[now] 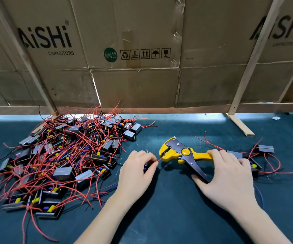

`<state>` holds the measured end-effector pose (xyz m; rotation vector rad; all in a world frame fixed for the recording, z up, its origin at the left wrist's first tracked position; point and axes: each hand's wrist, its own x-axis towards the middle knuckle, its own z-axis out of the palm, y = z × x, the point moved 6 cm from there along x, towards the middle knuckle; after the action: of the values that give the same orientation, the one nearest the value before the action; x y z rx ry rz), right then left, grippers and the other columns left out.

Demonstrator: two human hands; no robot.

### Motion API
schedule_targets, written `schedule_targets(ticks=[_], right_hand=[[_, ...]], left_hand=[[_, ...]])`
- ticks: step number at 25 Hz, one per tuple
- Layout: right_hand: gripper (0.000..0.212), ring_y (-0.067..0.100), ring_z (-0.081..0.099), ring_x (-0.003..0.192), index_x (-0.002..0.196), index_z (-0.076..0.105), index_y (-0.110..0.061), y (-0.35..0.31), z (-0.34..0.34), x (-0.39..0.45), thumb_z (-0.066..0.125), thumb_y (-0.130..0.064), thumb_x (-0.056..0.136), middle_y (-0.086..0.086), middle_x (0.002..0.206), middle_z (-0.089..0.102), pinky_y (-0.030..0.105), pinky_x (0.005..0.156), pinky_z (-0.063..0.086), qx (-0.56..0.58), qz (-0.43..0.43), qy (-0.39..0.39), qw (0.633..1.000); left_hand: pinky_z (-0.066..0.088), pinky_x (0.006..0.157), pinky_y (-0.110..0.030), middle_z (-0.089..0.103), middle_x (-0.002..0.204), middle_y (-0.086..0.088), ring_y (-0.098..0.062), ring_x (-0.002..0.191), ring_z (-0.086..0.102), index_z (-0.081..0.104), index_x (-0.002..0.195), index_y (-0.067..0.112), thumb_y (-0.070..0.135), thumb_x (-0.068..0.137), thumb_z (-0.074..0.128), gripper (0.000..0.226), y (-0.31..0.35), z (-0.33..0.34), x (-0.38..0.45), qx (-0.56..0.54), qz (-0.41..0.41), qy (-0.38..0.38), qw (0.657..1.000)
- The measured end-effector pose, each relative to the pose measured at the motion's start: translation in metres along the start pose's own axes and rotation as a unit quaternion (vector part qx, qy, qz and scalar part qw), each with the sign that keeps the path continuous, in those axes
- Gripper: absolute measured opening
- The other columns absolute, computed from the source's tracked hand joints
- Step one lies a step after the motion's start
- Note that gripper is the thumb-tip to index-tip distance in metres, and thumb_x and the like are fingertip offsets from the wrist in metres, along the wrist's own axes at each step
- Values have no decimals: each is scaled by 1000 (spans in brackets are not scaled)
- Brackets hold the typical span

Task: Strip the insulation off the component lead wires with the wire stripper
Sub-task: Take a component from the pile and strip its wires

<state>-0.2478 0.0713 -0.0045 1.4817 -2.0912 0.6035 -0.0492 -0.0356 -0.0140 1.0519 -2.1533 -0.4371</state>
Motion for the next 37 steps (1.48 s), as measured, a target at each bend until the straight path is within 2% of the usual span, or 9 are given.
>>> schedule_targets(ticks=[15,21,23,25,27,30,32,34,37], right_hand=[[47,27,58,54,78,65,-17,2,-3,2,87,-44,47,-3,61,58,37,64,32,-19,-19,5,1000],[45,31,44,40,56,59,-14,0,-9,2,94,-34,38,2,43,51,30,54,35,-5,-3,32,999],[45,33,52,50,70,66,-12,-1,-8,1,91,-41,45,3,55,57,32,56,37,-2,-2,47,999],[54,34,58,69,91,67,-9,-2,-6,1,78,-51,57,4,74,60,38,65,36,-5,-6,51,999],[61,33,58,78,99,65,-9,1,-5,1,68,-55,59,4,82,60,40,69,35,3,15,56,998],[63,33,59,82,104,65,-10,9,-3,2,75,-55,61,3,85,61,41,72,36,21,64,42,997],[66,34,58,82,105,65,-9,13,0,2,85,-50,57,4,84,60,42,72,37,21,80,28,996],[68,34,57,82,105,65,-9,15,1,2,88,-47,54,5,84,60,42,72,36,17,88,18,996],[65,34,58,82,101,66,-10,14,2,2,89,-47,52,4,82,60,42,72,37,6,86,4,996]], left_hand=[[42,77,-33,58,82,7,-12,86,44,66,90,21,29,94,61,11,0,1,2,2,13,-16,1000],[43,78,-35,56,85,7,-13,90,45,65,93,20,34,96,57,16,-1,3,2,28,24,-33,999],[42,78,-35,56,84,7,-14,90,45,65,93,20,34,96,57,17,0,3,2,33,27,-36,998],[43,78,-36,55,82,7,-14,88,45,65,90,20,33,95,58,16,0,2,2,21,29,-34,999],[44,78,-37,55,81,8,-14,86,47,65,89,20,30,96,58,14,0,1,2,6,27,-29,999],[46,78,-37,55,87,9,-13,81,52,60,93,19,21,92,64,5,-2,-4,2,-29,-1,23,999],[44,77,-32,55,91,9,-13,79,52,54,94,19,27,85,72,21,-12,-7,1,-23,-70,64,995],[45,76,-33,57,87,8,-15,80,53,55,89,19,35,84,72,24,-20,-5,0,12,-114,51,992],[49,77,-37,62,80,8,-19,82,57,65,81,22,35,89,67,15,-20,1,0,11,-116,3,993]])
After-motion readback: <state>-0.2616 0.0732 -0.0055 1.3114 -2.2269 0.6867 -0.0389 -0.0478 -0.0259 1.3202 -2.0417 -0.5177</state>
